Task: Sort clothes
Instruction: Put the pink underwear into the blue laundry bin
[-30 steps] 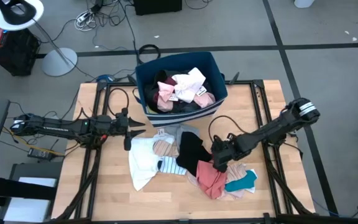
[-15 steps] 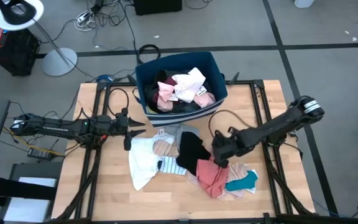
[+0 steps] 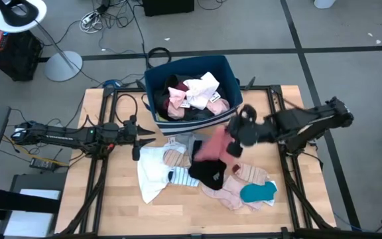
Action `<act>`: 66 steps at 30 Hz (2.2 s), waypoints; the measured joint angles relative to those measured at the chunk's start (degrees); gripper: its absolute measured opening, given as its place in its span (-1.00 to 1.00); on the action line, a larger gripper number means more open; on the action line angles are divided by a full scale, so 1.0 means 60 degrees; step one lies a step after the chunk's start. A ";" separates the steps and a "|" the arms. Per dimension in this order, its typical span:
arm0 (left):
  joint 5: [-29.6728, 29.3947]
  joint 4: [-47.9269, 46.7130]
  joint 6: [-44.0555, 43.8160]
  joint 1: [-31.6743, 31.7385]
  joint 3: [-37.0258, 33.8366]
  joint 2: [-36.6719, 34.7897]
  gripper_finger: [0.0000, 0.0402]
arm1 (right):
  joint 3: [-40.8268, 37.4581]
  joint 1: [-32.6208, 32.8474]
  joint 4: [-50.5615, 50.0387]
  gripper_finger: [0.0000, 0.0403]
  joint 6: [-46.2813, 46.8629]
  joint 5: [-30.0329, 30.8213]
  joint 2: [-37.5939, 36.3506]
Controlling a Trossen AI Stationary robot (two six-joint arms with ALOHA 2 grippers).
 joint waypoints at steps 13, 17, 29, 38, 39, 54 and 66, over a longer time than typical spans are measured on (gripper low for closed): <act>-0.0058 -0.0014 0.0001 0.0000 0.0000 0.0000 -0.32 | 0.4675 -0.3094 0.3298 -1.00 -0.5393 -0.1604 0.1938; -0.0083 -0.0024 0.0001 0.0000 0.0000 0.0000 -0.32 | 0.5701 -0.4001 0.4011 -1.00 -0.5767 -0.2689 0.2620; -0.0207 -0.0027 0.0246 -0.0004 0.0000 0.0003 -0.32 | 0.6010 -0.5401 0.2154 -0.97 -0.4115 -0.4420 0.4944; -0.0227 -0.0028 0.0246 -0.0004 0.0000 0.0003 -0.32 | 0.6000 -0.6034 0.0392 -0.72 -0.2232 -0.5064 0.7509; -0.0226 -0.0024 0.0246 -0.0004 0.0000 0.0000 -0.32 | 0.6000 -0.6077 0.0344 -0.66 -0.2177 -0.5298 0.7793; -0.0215 -0.0031 0.0246 -0.0003 0.0000 0.0000 -0.32 | 0.5999 -0.6326 0.0631 0.02 -0.2090 -0.6495 0.9043; -0.0189 -0.0064 0.0246 -0.0001 0.0000 0.0001 -0.32 | 0.5971 -0.6281 -0.0373 -0.02 -0.2439 -0.6345 0.5307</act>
